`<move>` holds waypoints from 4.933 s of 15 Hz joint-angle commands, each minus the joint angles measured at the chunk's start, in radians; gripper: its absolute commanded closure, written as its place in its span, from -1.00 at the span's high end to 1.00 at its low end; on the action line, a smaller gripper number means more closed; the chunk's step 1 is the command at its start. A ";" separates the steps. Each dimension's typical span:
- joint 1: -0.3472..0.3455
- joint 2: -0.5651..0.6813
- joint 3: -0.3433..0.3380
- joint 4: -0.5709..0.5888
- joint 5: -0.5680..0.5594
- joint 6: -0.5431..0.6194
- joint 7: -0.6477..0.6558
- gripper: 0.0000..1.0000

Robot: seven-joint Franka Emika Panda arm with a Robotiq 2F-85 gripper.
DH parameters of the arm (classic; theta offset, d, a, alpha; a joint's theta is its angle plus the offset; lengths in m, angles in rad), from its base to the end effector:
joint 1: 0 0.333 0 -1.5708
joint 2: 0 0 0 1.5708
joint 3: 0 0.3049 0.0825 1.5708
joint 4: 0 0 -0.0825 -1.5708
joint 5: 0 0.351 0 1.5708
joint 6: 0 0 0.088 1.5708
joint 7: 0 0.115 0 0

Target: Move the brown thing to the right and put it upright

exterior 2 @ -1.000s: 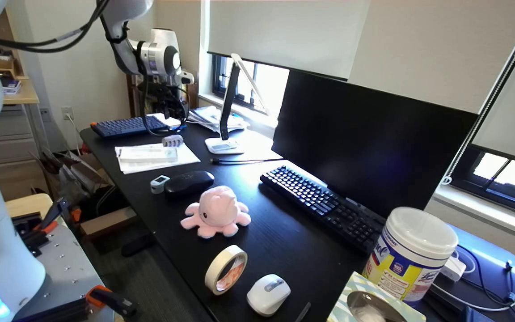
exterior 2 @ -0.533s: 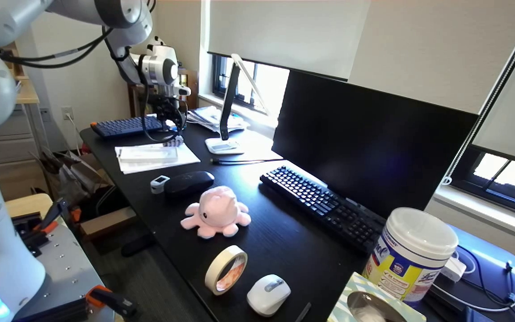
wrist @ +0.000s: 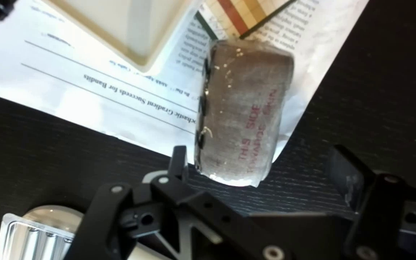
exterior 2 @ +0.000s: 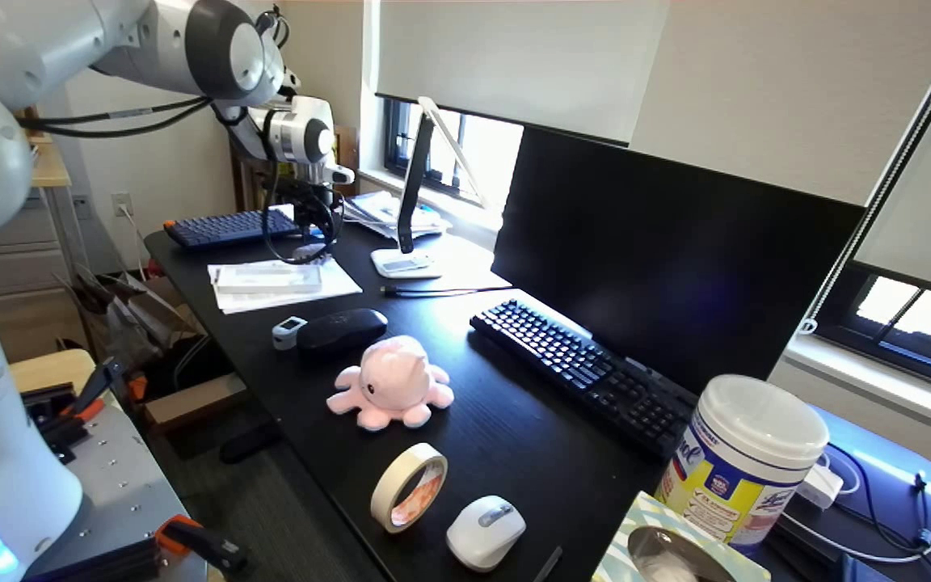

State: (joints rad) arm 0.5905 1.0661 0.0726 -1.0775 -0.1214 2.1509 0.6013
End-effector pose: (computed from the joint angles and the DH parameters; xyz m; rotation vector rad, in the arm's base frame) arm 0.5938 0.4343 0.1740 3.1128 0.1404 0.0477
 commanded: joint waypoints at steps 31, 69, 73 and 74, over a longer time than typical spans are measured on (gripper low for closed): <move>0.205 -0.573 -0.222 -0.705 -0.318 0.236 1.038 -0.22; -0.055 -0.317 0.148 -0.720 -1.483 -0.238 2.003 -0.72; -0.047 -0.287 0.149 -0.720 -1.501 -0.275 1.981 -0.72; -0.046 -0.281 0.148 -0.721 -1.505 -0.280 1.985 -0.72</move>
State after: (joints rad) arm 0.5615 0.7636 0.1964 -1.7995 -1.5887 1.9067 2.6003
